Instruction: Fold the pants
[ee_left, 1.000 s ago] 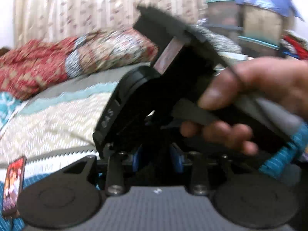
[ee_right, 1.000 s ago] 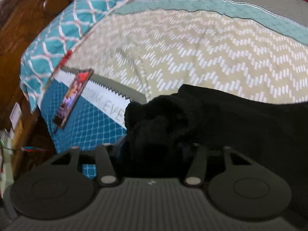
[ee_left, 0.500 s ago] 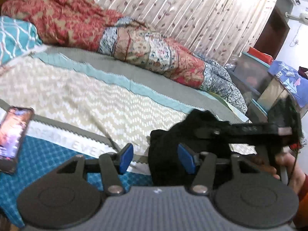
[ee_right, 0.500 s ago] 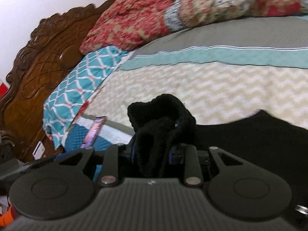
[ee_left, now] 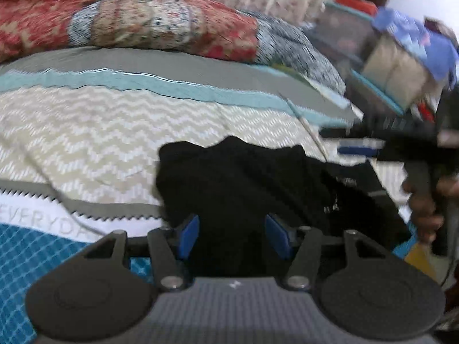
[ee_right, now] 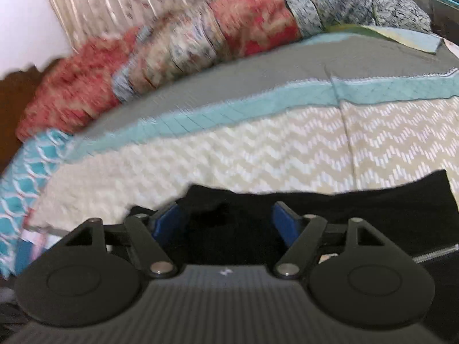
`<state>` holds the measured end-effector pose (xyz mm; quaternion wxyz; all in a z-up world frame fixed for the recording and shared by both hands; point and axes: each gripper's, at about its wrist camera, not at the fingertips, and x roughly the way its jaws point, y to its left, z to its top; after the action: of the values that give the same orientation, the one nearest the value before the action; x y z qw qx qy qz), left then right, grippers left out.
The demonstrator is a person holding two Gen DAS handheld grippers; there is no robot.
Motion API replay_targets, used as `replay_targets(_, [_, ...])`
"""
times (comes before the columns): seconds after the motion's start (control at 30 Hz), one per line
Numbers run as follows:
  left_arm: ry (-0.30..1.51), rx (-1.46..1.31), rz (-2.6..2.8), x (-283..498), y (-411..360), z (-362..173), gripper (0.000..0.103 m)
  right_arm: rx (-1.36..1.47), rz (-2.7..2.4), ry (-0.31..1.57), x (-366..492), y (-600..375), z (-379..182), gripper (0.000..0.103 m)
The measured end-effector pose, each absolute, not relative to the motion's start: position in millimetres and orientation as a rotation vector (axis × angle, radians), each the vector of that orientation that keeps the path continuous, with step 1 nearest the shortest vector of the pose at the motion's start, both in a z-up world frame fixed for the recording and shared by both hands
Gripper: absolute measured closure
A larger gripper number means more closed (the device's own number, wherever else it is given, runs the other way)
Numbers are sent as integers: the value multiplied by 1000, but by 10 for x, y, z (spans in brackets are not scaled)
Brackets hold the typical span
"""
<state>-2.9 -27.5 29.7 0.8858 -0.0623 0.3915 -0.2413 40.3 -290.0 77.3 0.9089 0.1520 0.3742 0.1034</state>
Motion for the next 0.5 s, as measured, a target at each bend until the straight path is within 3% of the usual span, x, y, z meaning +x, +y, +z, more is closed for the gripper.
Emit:
replay_targets(0.2, [875,65,-456,26,-641,50,50,286,422,784,358,-2547,685,41])
replay_targets(0.3, [908,69,-444,95,-642,-96,48,186,358,917,499,-2410,247,54])
replay_targets(0.33, [907,66,-448,108,-633,-107,47,136,299,934,548,-2433,75,66])
replay_targets(0.5, [910,55,-450,58,-569,-12,48,257,288,897,502,-2666,239,62])
